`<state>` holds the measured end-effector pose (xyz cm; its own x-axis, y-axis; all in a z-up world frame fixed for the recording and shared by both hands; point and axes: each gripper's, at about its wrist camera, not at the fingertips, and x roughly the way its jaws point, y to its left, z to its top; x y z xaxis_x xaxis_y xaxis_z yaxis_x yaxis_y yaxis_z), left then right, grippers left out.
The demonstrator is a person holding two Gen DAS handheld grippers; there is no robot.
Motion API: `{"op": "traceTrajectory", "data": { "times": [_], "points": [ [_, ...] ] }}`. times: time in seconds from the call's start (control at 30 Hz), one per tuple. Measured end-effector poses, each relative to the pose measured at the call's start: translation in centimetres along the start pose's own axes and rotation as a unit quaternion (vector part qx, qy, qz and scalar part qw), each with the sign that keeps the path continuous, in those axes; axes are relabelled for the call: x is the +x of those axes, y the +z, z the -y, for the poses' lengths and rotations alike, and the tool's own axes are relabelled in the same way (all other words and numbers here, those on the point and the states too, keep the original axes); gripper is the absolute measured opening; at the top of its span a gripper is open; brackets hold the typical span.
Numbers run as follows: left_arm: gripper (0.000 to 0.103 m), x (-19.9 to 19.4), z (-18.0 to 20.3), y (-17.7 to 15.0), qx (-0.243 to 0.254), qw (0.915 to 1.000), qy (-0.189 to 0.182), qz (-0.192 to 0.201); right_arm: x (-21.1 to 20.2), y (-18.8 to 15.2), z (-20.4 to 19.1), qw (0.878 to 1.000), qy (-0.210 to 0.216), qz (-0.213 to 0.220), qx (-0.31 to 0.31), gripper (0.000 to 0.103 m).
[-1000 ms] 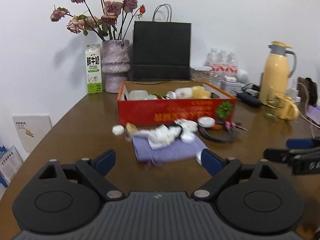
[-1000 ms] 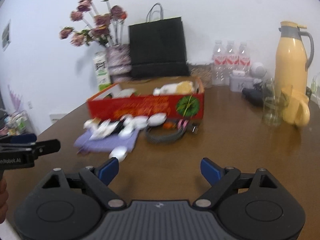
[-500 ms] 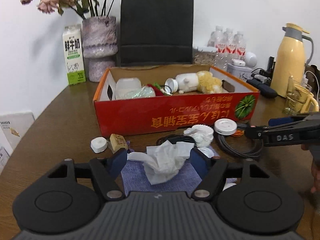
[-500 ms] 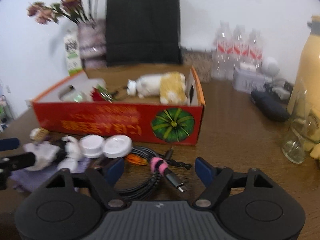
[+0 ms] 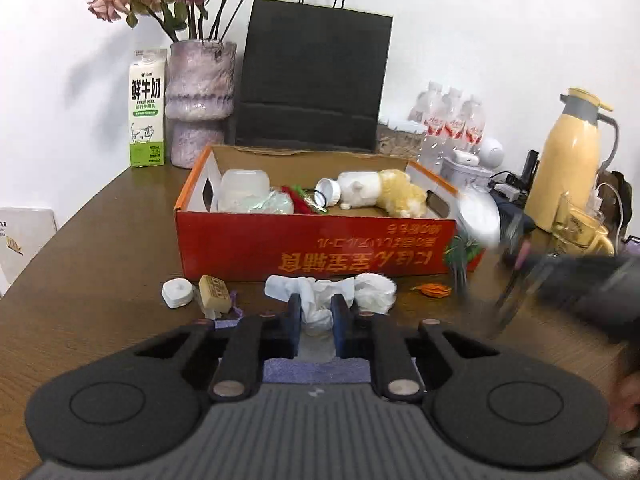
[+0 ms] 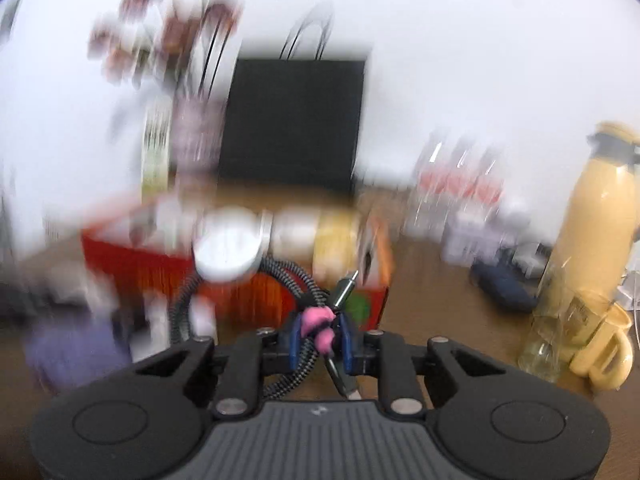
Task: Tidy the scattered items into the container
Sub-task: 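Grasp the white tissue with left tool while right tool grasps the black braided cable, then carry tissue and cable into the box and open both tools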
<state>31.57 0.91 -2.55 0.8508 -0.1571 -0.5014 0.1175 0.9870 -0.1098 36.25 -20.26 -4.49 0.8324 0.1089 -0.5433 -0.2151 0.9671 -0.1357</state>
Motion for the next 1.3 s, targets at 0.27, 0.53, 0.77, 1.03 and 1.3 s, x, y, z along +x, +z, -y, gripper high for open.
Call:
{"op": "traceTrajectory", "data": {
  "times": [0.27,0.53,0.77,1.03,1.3],
  "points": [
    [0.016,-1.4,1.6,-1.5,-0.005,0.9993,-0.022,-0.031,-2.6,-1.2,1.0,0.999,0.016,-0.011,0.045,0.017],
    [0.016,-5.4,2.4,-2.9,-0.015,0.9992,-0.028,-0.025,-7.2,-2.8,0.9,0.996,0.032,0.003,0.087,0.017],
    [0.016,-10.5,3.2,-4.2,0.001,0.9996,-0.022,-0.016,-12.4,-5.7,-0.4,0.995,0.051,0.002,0.09,0.017],
    [0.016,-15.9,2.5,-7.2,-0.02,0.9995,-0.016,-0.017,-18.6,-8.7,-2.2,0.994,0.066,0.0,0.083,0.017],
    [0.016,-18.0,2.8,-7.5,0.004,0.9999,-0.015,-0.005,-21.7,-10.6,-3.5,0.995,0.071,-0.006,0.064,0.017]
  ]
}}
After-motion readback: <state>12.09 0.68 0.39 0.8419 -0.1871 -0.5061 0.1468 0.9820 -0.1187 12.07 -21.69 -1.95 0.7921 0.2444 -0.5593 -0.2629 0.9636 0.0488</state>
